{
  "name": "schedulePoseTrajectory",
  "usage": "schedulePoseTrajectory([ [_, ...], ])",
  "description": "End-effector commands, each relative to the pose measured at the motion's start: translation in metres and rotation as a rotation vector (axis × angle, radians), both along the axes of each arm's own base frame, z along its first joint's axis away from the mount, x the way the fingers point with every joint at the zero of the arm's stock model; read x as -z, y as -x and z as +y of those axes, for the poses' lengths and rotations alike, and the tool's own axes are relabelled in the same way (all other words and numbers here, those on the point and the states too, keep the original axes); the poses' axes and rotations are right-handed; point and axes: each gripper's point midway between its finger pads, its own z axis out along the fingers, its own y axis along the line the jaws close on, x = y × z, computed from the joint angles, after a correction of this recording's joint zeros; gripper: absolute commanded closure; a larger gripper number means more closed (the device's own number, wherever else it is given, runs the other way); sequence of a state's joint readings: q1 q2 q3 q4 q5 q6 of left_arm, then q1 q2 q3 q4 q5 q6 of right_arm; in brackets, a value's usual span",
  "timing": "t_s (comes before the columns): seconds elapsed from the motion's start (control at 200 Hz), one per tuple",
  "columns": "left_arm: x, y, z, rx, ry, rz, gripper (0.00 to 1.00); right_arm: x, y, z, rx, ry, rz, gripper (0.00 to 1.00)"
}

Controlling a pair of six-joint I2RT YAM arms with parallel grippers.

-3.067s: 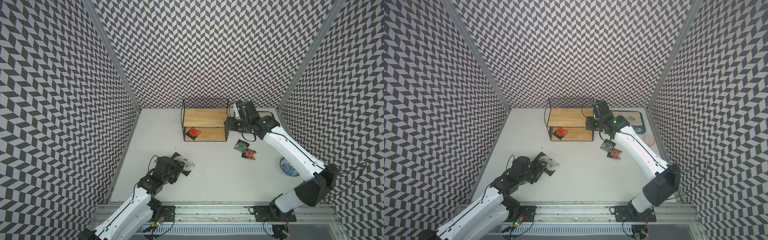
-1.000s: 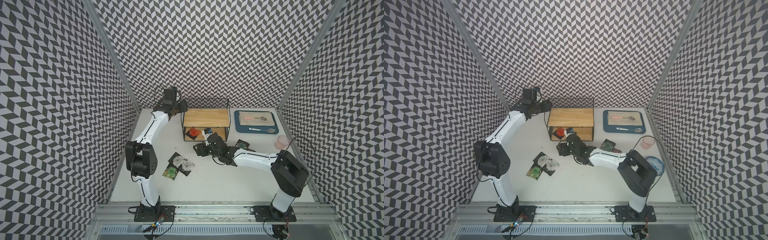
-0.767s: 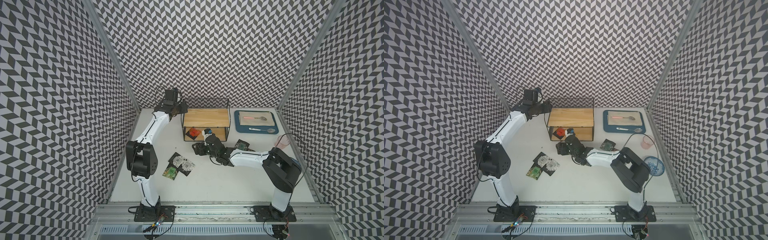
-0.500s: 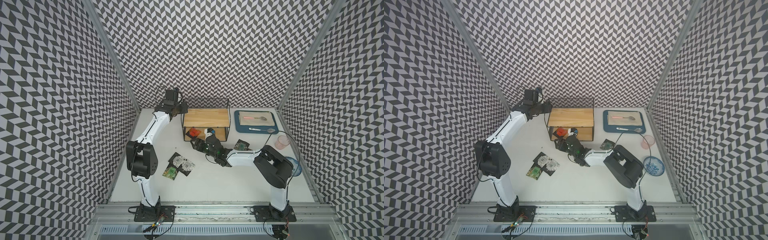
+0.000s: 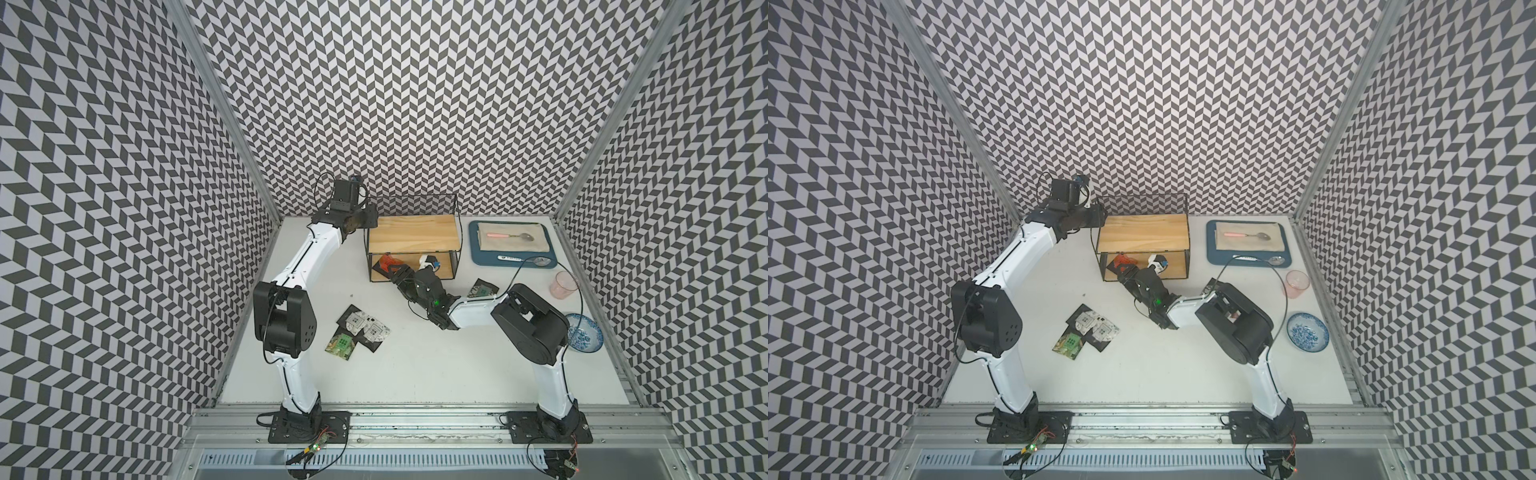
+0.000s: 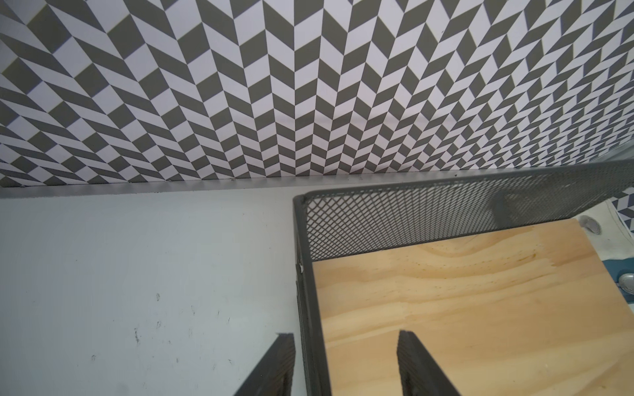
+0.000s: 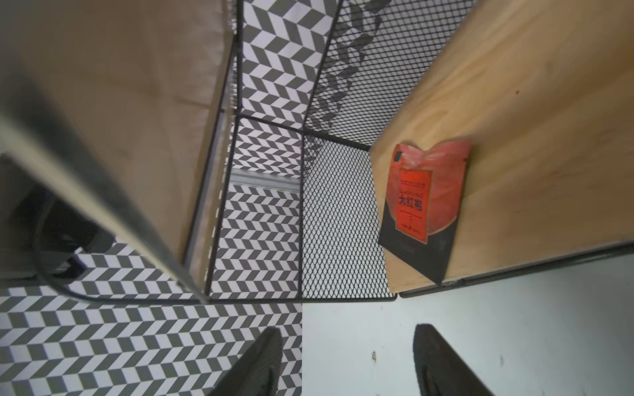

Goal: Remove the tea bags from the shelf
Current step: Adjust the shelf at the center of the board.

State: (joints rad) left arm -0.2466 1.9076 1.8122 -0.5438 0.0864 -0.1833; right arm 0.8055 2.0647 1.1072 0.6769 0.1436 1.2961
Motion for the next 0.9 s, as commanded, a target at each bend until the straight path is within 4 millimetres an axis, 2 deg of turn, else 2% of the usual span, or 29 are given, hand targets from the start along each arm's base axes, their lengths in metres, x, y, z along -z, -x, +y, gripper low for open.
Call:
schedulePoseTrajectory([
  [0.0, 0.009, 0.007, -0.007, 0.032, -0.003, 0.034, 0.48, 0.003, -0.006, -0.007, 0.054, -0.025, -0.003, 0.35],
  [0.19, 0.011, 0.006, -0.009, 0.038, 0.001, 0.037, 0.48, 0.021, -0.006, -0.010, 0.066, -0.012, 0.024, 0.35],
  [0.391, 0.009, 0.006, -0.009, 0.038, 0.000, 0.034, 0.48, 0.034, -0.025, -0.013, 0.119, -0.045, 0.036, 0.36],
  [0.716, 0.010, 0.006, -0.009, 0.039, -0.004, 0.035, 0.48, 0.029, -0.045, -0.028, 0.195, -0.112, 0.006, 0.37],
  [0.896, 0.011, 0.006, -0.008, 0.037, -0.008, 0.036, 0.48, 0.019, -0.045, -0.022, 0.165, -0.134, 0.003, 0.38],
])
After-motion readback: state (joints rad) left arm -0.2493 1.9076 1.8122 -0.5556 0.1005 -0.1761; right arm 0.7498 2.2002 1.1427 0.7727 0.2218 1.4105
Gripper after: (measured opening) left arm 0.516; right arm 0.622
